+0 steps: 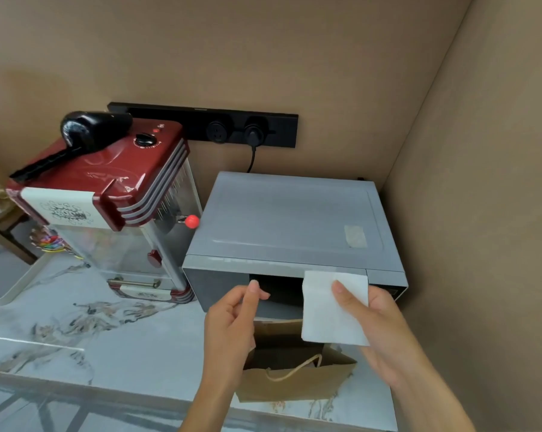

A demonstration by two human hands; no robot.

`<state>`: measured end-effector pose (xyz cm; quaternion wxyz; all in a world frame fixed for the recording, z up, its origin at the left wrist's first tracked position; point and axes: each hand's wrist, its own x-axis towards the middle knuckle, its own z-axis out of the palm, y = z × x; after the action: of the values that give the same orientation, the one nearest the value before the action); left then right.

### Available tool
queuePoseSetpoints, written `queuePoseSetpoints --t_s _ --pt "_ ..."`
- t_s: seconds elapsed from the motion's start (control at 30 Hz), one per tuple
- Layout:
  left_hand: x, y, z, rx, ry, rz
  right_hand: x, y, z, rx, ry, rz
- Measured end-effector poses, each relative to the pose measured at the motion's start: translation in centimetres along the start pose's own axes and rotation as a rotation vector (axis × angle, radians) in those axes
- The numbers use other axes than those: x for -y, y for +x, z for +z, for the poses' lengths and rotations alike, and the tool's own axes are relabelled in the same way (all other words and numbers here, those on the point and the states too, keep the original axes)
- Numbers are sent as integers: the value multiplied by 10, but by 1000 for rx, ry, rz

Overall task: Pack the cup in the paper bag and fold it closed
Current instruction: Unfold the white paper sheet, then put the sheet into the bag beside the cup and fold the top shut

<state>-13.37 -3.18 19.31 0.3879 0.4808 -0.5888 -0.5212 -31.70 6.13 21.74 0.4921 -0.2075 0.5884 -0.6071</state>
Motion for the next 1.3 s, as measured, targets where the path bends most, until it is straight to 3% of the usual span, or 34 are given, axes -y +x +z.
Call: queuePoseSetpoints --t_s 0.4,0.57,0.73,0.87,0.97,1.13,1.3 --pt "60 -3 -21 199 283 -24 -21 10 -2 90 -198 309" --pt "75 -1 -24 174 345 -7 -25 17 6 245 -335 359" --pt "88 -3 -29 220 375 -127 -34 19 11 225 -476 414" --pt "93 0 -34 349 377 -186 -37 21 19 257 -751 359" --pt "95 1 -36 444 381 -211 -49 30 26 260 -824 374" --pt "98 0 -43 538 355 -177 -76 44 36 325 -809 553" --pt "98 -1 -44 581 326 -164 -104 63 45 319 -1078 523"
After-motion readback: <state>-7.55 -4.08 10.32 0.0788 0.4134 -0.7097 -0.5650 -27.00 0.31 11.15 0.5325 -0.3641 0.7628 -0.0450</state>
